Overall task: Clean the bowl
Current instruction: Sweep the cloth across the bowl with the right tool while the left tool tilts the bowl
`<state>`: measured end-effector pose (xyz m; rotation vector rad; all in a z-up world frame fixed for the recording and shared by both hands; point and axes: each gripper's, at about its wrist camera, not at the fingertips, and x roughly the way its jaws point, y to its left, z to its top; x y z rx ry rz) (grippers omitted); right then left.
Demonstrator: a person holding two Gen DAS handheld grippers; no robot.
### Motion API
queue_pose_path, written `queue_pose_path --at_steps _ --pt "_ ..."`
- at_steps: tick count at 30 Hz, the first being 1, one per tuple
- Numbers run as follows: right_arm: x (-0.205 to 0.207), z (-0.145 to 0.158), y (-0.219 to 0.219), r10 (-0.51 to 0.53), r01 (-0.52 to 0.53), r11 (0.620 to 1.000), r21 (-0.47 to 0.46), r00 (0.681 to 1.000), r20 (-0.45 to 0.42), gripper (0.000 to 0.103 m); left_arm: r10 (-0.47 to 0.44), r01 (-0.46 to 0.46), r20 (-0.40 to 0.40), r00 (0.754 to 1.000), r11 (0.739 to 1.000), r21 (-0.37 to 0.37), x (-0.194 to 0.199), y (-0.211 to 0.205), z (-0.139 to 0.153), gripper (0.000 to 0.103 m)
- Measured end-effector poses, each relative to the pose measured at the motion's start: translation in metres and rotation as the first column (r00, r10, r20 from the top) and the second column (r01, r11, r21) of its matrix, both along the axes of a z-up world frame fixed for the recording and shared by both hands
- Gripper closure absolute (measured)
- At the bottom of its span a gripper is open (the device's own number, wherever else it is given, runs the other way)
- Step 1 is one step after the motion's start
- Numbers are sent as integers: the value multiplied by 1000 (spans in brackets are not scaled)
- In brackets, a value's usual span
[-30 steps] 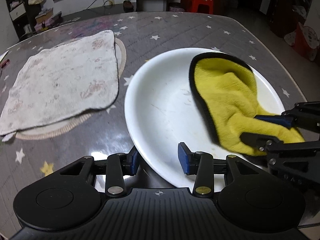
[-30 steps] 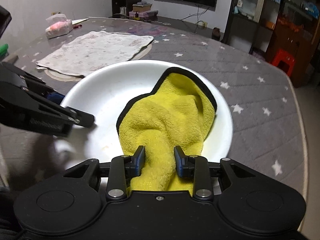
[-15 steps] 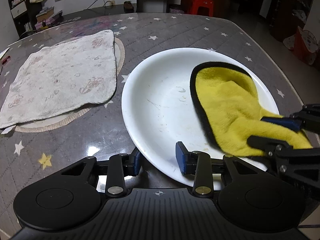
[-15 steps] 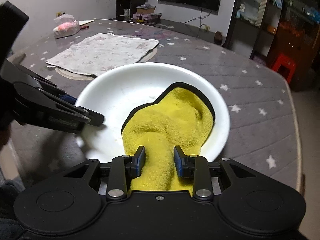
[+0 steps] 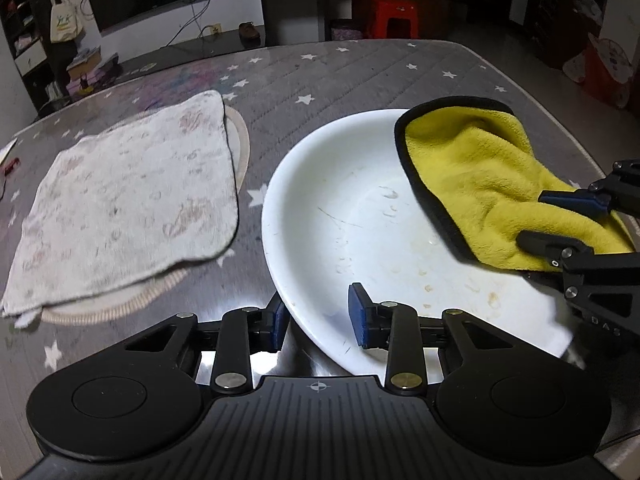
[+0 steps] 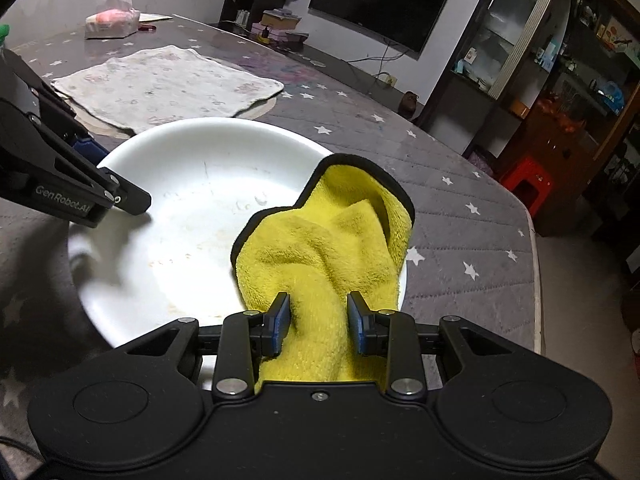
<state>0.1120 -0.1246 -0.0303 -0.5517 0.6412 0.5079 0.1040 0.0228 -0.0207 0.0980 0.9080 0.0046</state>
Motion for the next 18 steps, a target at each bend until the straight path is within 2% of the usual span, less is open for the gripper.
queue_pose_path --at_steps 5,9,15,18 --pt "14 -2 5 2 -2 1000 -5 1000 -4 70 -9 8 10 1000 999 50 18 2 0 71" --pt "21 -4 7 -6 6 1000 4 1000 -15 70 -3 3 2 1000 999 48 23 3 0 72" --pt "19 -4 5 -7 8 1000 28 999 -52 70 20 -23 -53 998 998 -50 15 8 0 66" --pt "17 -3 4 -4 7 999 39 998 -70 70 28 -32 -60 998 997 -74 4 3 -1 64"
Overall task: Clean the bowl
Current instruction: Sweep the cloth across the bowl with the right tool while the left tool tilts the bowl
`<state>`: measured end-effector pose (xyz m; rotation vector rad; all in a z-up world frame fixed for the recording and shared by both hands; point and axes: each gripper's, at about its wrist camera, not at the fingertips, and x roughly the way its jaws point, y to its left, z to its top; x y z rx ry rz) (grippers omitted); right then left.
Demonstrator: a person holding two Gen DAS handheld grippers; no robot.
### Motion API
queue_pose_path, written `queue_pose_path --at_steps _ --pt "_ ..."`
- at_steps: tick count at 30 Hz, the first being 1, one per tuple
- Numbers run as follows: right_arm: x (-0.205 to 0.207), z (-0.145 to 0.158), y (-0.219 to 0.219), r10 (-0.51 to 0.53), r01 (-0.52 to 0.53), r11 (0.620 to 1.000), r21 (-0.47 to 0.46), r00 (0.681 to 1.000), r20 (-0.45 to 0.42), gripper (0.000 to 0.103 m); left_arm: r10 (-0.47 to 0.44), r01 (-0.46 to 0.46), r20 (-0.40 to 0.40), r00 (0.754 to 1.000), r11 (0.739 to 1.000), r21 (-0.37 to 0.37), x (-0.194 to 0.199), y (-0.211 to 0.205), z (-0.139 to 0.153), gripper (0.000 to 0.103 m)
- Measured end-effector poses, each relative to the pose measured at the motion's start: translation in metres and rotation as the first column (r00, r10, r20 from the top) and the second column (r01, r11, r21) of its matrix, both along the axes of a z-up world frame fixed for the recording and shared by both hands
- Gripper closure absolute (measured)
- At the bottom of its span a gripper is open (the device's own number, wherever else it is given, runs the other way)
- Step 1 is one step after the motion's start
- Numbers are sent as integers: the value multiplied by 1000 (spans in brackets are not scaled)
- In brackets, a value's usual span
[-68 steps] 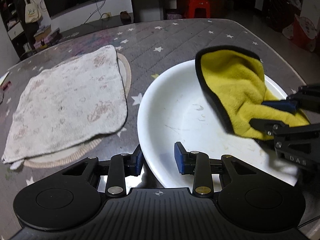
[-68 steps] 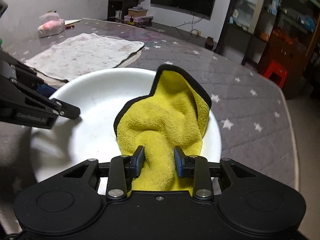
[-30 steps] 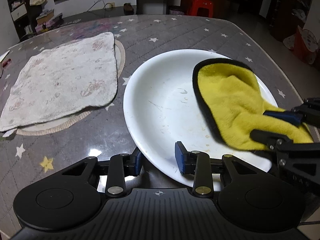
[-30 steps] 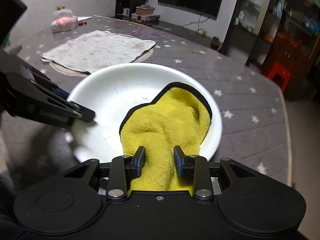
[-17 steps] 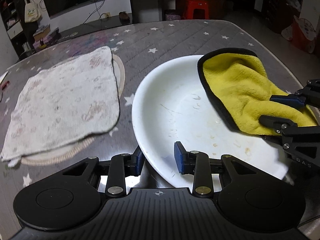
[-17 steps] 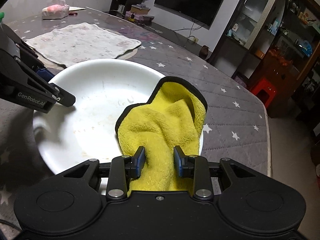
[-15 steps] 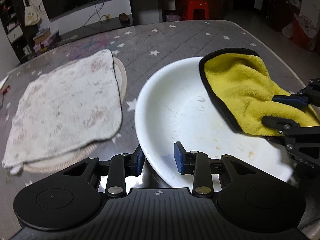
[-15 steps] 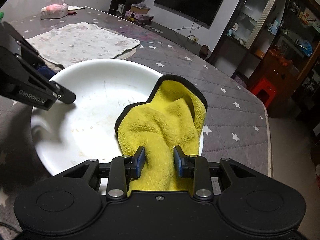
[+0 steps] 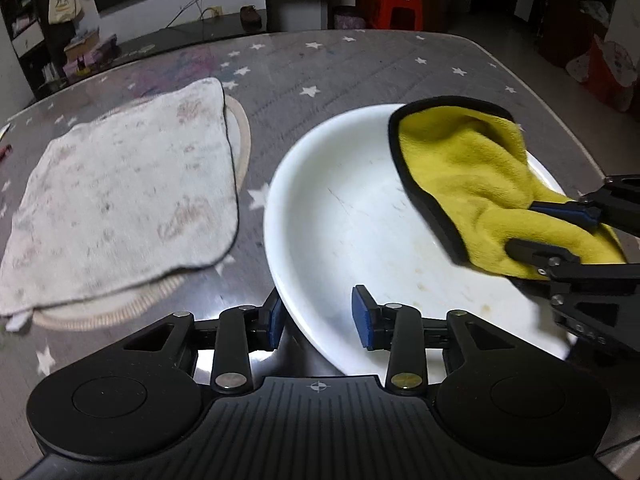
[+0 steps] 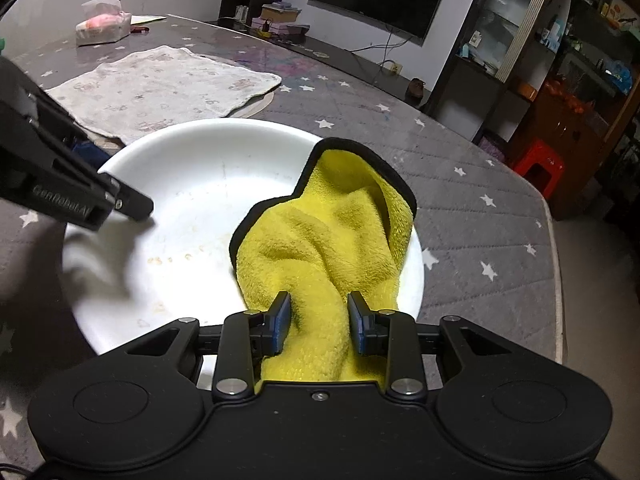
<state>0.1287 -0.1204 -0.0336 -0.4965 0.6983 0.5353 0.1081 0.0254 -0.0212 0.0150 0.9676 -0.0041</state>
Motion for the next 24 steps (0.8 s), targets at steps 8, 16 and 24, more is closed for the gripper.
queue_pose_path --at_steps 8,16,24 --pt "-12 2 -2 9 -8 999 38 999 -43 70 18 -18 2 1000 999 -32 -16 -10 0 59" --pt "-26 8 -2 25 -19 996 83 997 -79 70 45 -45 -2 999 998 -54 -20 -16 -3 56" --pt "-35 17 -6 47 -39 995 92 995 -90 70 14 -14 8 1000 999 -43 -18 -10 -1 65"
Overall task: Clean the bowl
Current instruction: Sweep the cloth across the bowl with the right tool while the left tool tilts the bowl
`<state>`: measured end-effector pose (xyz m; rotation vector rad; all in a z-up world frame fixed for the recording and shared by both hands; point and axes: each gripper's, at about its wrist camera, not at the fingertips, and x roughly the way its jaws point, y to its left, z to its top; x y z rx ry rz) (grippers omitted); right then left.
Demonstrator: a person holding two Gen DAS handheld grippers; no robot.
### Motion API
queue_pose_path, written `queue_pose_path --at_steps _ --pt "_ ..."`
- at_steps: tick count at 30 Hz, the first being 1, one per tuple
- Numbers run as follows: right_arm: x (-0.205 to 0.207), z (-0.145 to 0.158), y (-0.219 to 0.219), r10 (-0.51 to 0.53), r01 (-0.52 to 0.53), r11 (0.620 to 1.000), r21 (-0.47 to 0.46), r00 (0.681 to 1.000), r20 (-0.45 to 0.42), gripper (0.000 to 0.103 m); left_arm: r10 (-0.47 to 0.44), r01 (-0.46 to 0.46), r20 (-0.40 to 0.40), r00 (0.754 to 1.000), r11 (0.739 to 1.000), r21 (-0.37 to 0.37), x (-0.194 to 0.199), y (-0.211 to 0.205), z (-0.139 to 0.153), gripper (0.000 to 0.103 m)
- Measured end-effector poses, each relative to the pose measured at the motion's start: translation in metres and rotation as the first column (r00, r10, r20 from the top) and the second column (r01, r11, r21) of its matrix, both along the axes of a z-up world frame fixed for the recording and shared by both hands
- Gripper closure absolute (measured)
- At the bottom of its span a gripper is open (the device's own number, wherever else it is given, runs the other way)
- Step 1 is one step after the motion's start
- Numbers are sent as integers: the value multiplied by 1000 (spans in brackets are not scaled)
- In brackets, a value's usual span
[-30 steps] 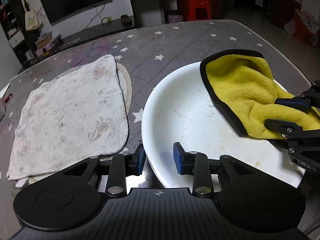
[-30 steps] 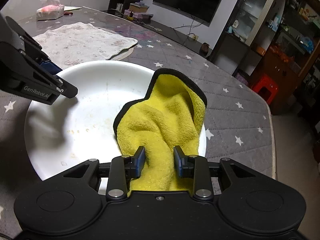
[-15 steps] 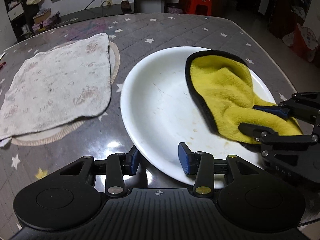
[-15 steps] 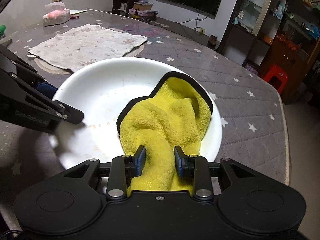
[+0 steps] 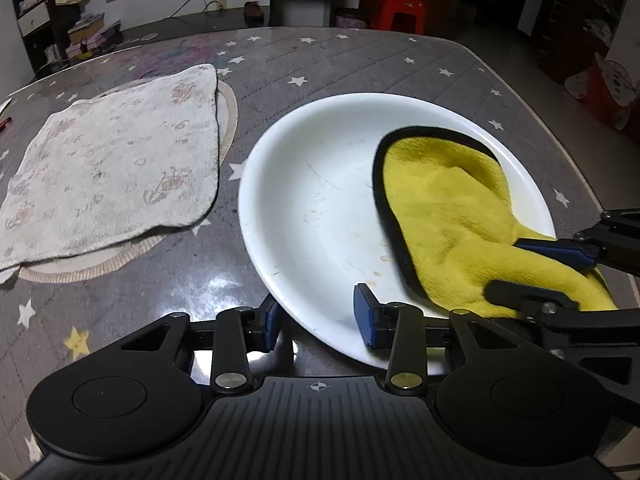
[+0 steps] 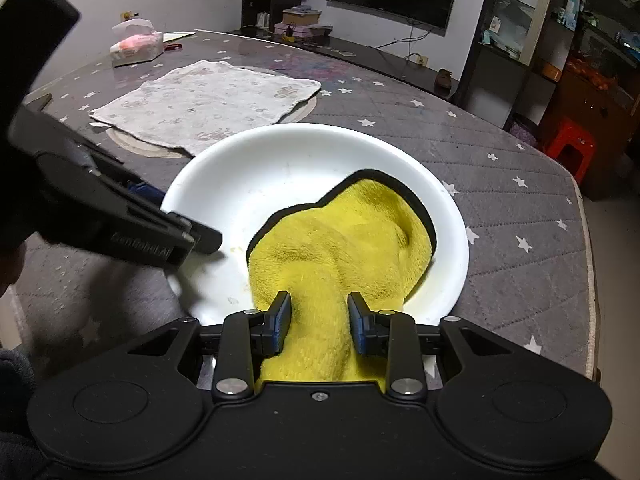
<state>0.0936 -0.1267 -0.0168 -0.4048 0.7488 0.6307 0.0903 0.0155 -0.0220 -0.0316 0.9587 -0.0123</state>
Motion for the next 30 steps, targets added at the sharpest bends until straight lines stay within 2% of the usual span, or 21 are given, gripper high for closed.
queue_pose_path --at_steps 9,22,27,30 --pt "11 -5 -3 -19 24 998 -66 998 63 70 -34 33 13 999 999 31 9 2 1 68" --pt "39 -14 1 -21 34 994 -104 992 126 70 -91 86 34 995 988 131 39 9 2 70" --pt "48 -16 3 -22 38 993 -113 989 145 70 -89 84 30 996 987 133 46 11 2 70" --pt "51 -17 2 -26 41 994 -106 990 141 70 -70 68 15 997 993 92 44 13 1 68"
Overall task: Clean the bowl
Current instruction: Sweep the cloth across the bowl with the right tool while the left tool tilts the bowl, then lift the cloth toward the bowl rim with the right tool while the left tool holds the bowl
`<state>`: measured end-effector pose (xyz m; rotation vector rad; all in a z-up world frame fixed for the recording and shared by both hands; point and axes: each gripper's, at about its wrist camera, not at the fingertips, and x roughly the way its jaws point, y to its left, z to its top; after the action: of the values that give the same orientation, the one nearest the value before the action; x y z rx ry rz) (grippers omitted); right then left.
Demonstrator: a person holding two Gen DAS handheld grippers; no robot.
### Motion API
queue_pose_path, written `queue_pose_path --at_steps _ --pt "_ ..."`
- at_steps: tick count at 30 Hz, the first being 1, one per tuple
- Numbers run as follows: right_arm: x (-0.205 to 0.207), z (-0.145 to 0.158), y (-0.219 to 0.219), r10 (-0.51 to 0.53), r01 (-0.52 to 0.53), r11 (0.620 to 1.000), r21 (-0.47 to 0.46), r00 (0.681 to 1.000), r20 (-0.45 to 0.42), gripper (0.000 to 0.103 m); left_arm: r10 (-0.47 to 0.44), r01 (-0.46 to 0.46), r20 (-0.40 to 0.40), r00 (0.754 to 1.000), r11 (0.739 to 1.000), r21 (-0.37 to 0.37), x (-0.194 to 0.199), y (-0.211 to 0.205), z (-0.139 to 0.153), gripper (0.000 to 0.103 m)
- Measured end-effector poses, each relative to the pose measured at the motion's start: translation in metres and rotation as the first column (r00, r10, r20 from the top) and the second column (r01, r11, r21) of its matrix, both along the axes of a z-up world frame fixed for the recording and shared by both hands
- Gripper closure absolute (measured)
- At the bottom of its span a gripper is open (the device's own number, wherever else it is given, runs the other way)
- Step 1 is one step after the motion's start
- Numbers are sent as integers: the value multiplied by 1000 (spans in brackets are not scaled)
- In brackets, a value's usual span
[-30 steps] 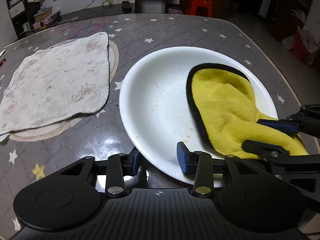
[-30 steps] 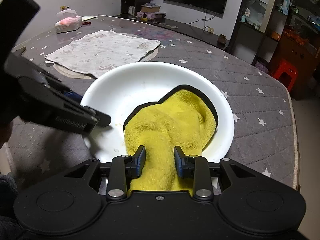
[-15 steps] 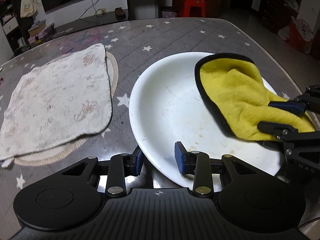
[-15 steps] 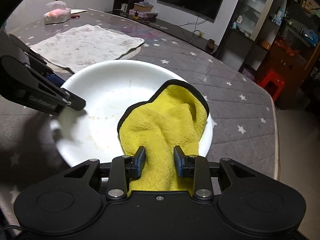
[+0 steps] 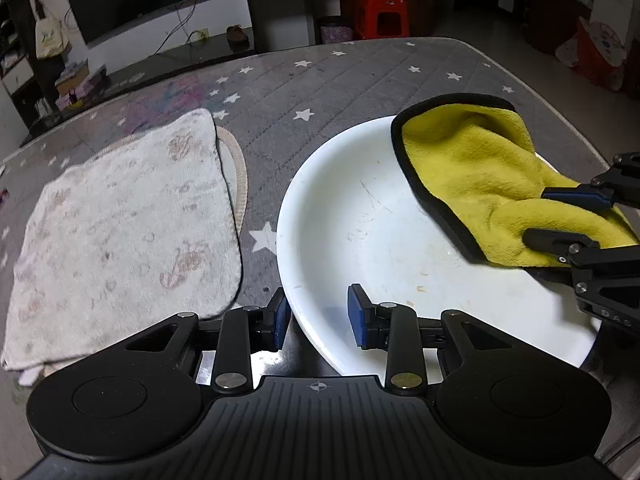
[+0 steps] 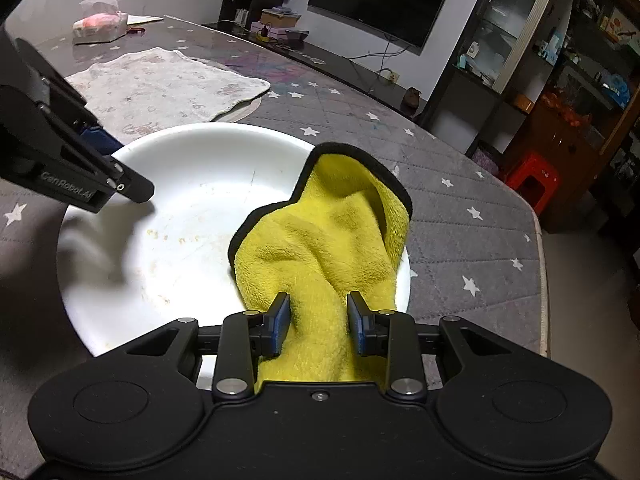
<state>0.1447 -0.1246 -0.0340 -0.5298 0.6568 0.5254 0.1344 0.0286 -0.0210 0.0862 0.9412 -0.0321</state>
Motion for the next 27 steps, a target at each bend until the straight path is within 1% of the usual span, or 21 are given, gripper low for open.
queue_pose_path --at_steps 8,14,19,24,27 --pt "-6 1 -1 -4 4 1000 10 1000 -14 70 32 -32 -17 999 999 -37 -13 -7 -1 64" --pt "-15 3 -4 -6 7 999 40 999 -38 70 58 -61 -30 998 995 -77 -23 -13 -2 60" --pt "-24 6 -5 -5 9 998 67 998 -58 70 73 -75 -31 997 993 -86 -30 -21 -3 56" --pt "-34 10 -7 -1 10 994 105 996 -88 70 80 -83 -32 996 991 -103 -32 -21 -3 57" --pt "-40 15 -8 8 7 991 130 994 -109 70 75 -78 -30 997 990 -114 -33 -18 -2 62"
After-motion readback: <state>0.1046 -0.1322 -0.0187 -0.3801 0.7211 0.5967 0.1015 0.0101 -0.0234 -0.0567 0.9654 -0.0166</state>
